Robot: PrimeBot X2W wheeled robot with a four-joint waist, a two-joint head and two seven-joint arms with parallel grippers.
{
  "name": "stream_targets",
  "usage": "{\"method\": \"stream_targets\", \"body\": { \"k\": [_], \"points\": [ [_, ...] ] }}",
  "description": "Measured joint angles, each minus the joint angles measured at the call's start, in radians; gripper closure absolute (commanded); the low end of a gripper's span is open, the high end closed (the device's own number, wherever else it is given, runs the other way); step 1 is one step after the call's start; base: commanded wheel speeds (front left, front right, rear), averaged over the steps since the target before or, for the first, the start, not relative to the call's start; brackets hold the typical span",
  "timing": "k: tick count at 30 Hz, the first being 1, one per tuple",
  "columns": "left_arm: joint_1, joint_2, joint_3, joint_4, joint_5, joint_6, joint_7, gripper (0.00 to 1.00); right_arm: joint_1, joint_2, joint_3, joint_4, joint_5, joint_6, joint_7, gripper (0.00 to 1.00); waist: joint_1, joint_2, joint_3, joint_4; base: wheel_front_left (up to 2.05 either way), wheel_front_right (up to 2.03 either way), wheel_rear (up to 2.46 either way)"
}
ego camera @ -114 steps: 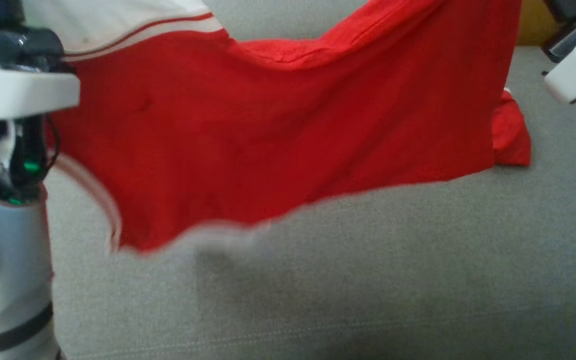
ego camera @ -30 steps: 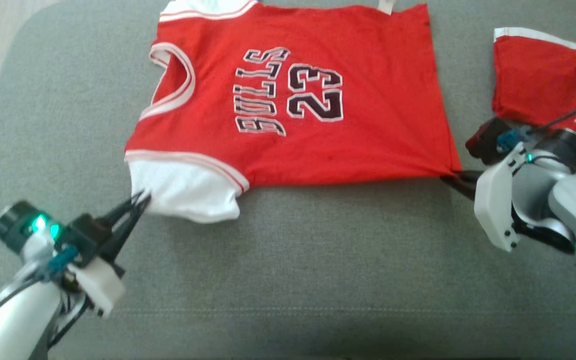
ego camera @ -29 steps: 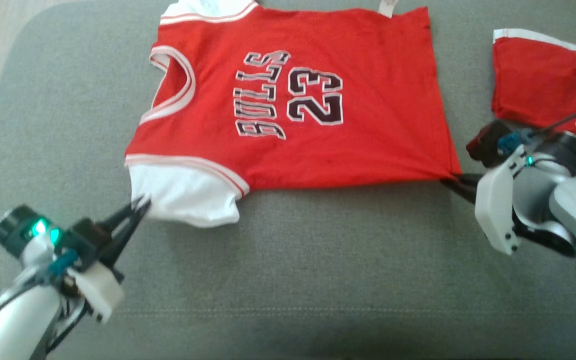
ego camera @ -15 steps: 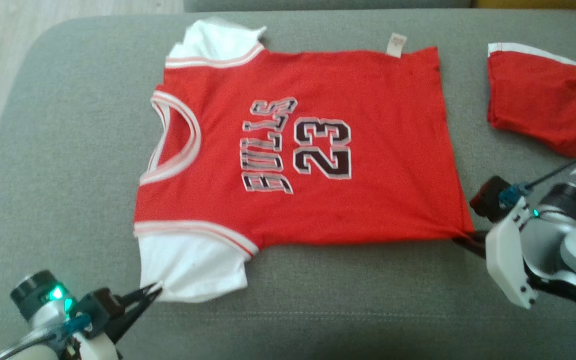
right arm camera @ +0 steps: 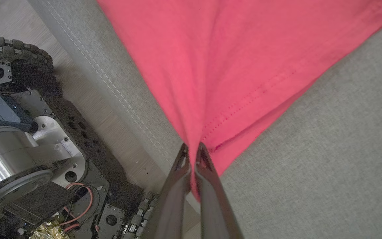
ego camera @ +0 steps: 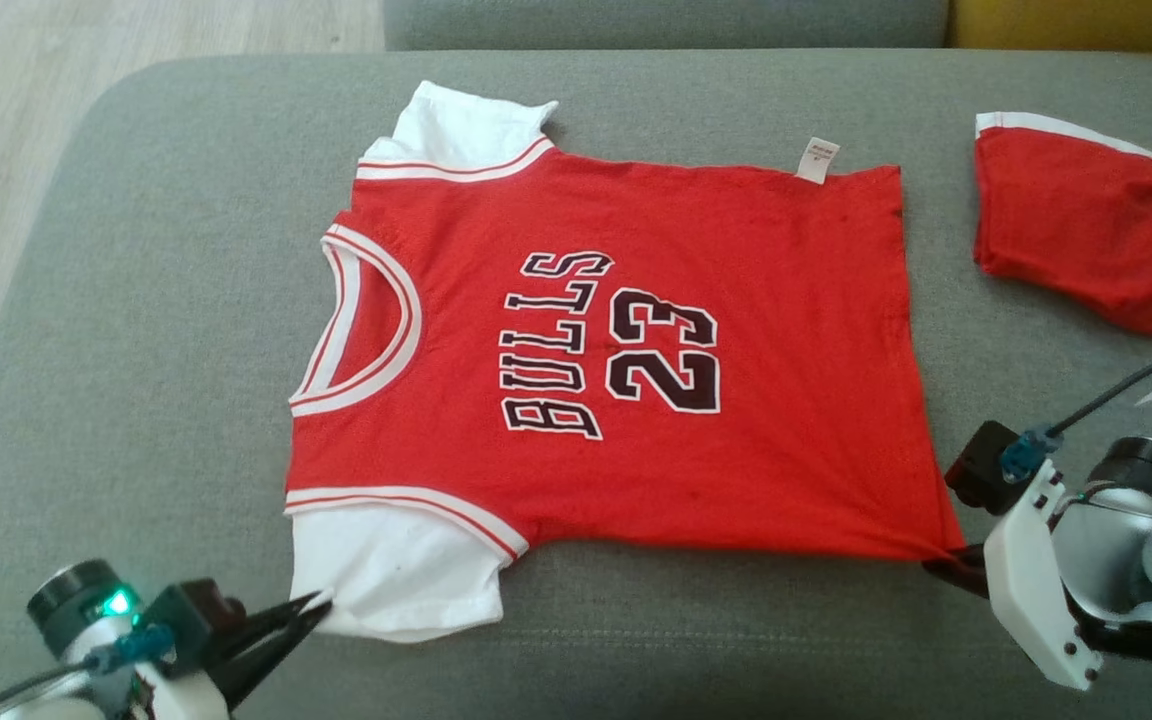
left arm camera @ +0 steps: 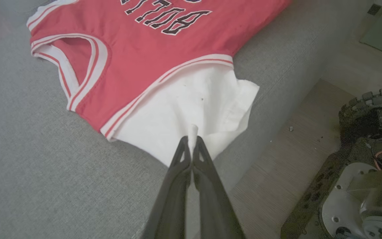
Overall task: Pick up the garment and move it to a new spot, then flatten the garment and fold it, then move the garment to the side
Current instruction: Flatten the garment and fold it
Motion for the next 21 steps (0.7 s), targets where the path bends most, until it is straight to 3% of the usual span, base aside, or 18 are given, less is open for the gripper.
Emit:
{"method": "stream_targets", "body": {
  "k": [7, 21],
  "points": [
    [-0.036, 0.007, -0.001, -0.007, -0.024, 0.0, -0.006, 1.0, -0.002, -0.006, 0.0, -0.013, 0.001, 0.0, -0.015, 1.0, 0.0, 0.0, 0.003, 0.002, 0.0, 0.0, 0.0],
    [-0.111, 0.019, 0.143, -0.026, -0.085, 0.019, -0.037, 1.0, -0.114, 0.004, -0.004, 0.038, 0.035, 0.0, -0.13, 1.0, 0.0, 0.0, 0.021, -0.014, 0.0, 0.0, 0.0]
  ]
}}
